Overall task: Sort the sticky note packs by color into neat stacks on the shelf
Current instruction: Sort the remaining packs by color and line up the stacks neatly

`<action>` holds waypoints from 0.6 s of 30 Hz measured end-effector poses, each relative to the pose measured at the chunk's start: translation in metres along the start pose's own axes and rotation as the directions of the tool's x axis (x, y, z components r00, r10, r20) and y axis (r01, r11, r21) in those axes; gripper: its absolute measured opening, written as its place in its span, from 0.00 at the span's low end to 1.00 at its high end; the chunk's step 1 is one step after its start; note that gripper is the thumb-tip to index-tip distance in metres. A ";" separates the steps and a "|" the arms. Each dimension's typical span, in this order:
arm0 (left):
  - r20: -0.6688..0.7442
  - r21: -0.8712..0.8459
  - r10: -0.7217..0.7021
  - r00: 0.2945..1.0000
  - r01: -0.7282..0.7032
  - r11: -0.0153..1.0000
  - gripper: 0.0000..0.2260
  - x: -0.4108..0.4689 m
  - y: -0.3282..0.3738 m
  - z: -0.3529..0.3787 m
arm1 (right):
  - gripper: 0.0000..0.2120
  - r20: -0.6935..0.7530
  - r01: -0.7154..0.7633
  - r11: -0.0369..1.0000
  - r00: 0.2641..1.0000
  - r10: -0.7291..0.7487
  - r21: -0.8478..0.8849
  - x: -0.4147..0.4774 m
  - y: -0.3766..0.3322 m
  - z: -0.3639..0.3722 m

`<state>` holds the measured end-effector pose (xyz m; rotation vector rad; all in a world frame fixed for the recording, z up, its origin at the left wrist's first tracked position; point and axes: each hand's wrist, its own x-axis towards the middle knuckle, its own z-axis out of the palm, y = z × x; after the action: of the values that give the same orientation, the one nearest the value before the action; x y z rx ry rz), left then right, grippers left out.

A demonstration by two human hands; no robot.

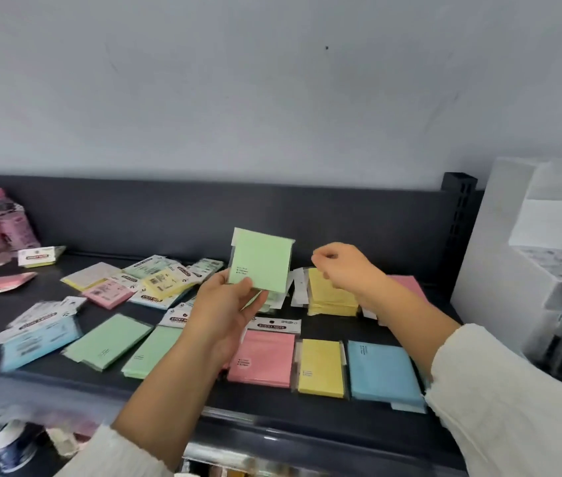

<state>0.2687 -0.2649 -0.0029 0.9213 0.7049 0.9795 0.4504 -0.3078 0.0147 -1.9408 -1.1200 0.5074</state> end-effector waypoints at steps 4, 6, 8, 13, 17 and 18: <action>0.001 0.015 0.100 0.995 -0.100 0.995 0.09 -0.002 0.012 0.005 | 0.11 0.278 0.026 0.901 0.947 -0.161 0.433 -0.022 -0.030 -0.001; 0.049 0.034 0.165 0.985 -0.167 0.985 0.09 0.000 0.022 0.005 | 0.09 0.184 0.109 0.873 0.958 -0.220 0.476 -0.022 -0.040 0.001; 0.122 0.081 0.203 0.972 -0.213 0.974 0.09 -0.001 0.033 0.004 | 0.07 0.118 0.142 0.832 0.963 -0.240 0.536 -0.020 -0.048 0.000; 0.130 0.382 0.310 0.942 -0.336 0.861 0.08 -0.002 0.055 -0.013 | 0.08 0.054 0.169 0.755 0.964 -0.261 0.634 -0.025 -0.062 0.001; 0.065 0.568 0.435 0.898 -0.391 0.724 0.08 -0.001 0.061 -0.053 | 0.08 -0.004 0.157 0.735 0.979 -0.205 0.659 -0.027 -0.062 0.005; 0.053 0.618 0.430 0.901 -0.368 0.695 0.08 0.000 0.058 -0.062 | 0.08 -0.008 0.157 0.744 0.980 -0.200 0.649 -0.028 -0.057 0.004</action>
<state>0.1952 -0.2301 0.0210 1.6732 0.9578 1.2078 0.4034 -0.3141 0.0574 -1.2011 -0.9800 0.7401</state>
